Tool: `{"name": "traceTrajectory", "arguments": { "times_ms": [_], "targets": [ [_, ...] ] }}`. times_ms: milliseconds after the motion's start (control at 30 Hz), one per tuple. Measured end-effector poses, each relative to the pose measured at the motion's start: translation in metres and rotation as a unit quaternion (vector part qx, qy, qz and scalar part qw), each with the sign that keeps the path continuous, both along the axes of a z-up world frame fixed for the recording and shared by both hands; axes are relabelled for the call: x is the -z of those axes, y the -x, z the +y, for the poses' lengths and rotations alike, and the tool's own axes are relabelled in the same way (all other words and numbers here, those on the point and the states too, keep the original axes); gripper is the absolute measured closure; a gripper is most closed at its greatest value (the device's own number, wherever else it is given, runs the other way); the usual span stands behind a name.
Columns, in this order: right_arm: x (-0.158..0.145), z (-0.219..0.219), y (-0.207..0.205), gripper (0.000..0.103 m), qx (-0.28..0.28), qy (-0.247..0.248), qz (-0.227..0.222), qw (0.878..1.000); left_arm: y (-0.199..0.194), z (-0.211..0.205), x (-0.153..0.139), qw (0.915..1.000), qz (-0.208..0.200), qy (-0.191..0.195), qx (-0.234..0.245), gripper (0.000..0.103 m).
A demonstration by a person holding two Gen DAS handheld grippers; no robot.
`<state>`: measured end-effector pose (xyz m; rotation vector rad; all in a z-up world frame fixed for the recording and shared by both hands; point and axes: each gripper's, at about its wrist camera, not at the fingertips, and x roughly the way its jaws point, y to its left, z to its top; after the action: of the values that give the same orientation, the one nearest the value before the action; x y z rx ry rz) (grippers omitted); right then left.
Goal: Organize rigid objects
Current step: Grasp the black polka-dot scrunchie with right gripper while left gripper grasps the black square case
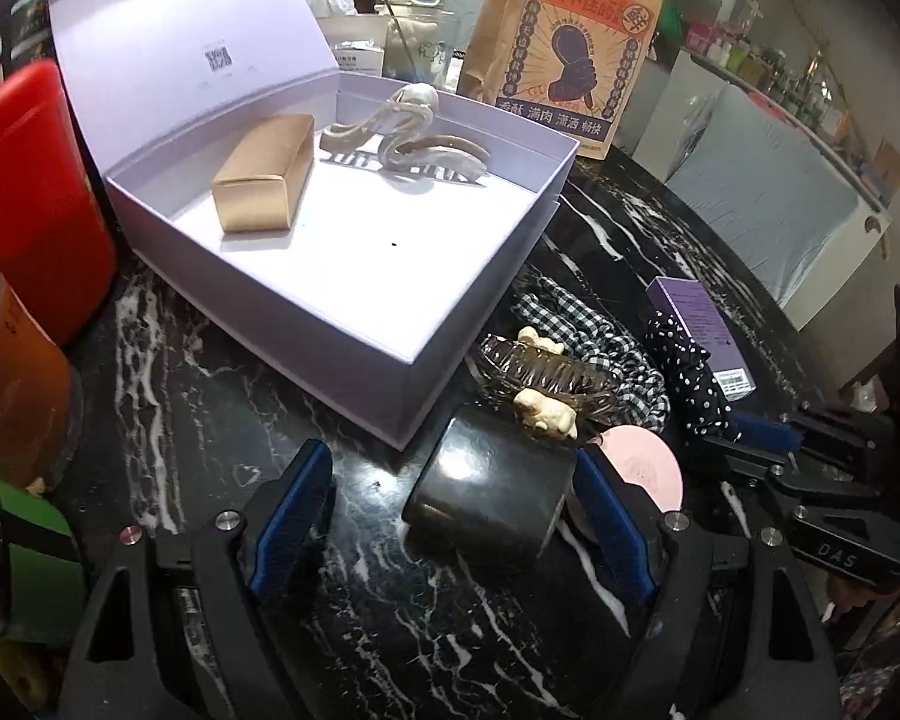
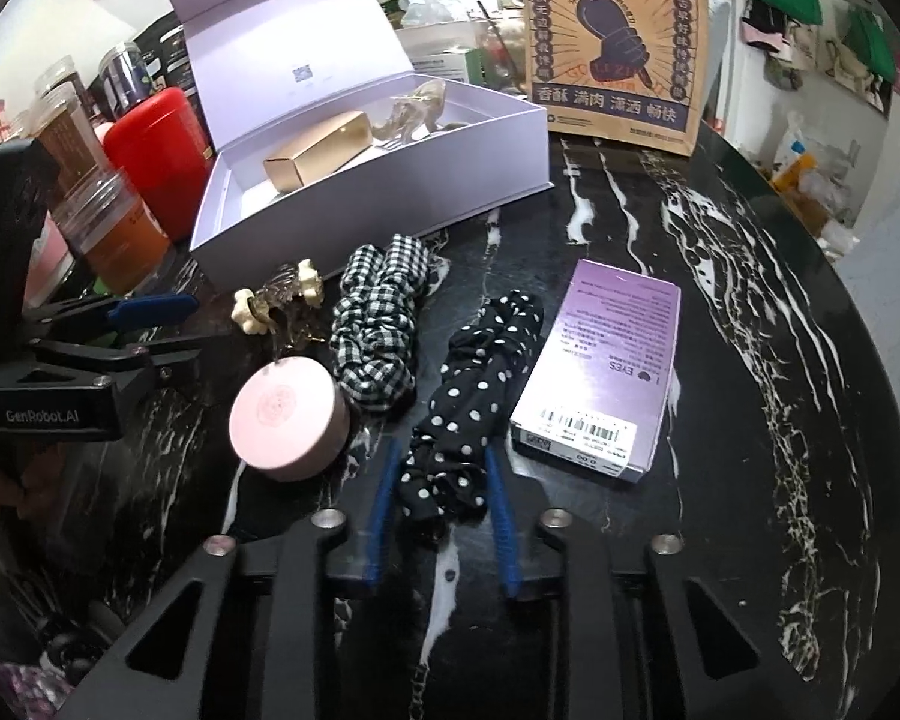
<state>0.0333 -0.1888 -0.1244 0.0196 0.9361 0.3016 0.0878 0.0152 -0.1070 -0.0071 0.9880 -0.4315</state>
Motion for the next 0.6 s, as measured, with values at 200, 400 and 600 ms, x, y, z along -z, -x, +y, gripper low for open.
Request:
{"name": "traceTrajectory", "arguments": {
  "times_ms": [200,400,600],
  "targets": [
    [0.0,-0.005,0.002,0.083,0.002,-0.008,0.003,1.0,0.001,-0.003,0.006,1.0,0.007,0.006,0.003,0.045],
    [0.0,-0.007,0.011,0.084,-0.002,-0.018,0.008,1.0,0.01,-0.007,0.004,0.9997,-0.005,-0.022,0.01,0.057],
    [-0.001,-0.01,0.027,0.084,-0.009,-0.016,0.014,1.0,0.022,-0.001,-0.003,0.9998,-0.006,-0.012,0.017,0.058]
  ]
}}
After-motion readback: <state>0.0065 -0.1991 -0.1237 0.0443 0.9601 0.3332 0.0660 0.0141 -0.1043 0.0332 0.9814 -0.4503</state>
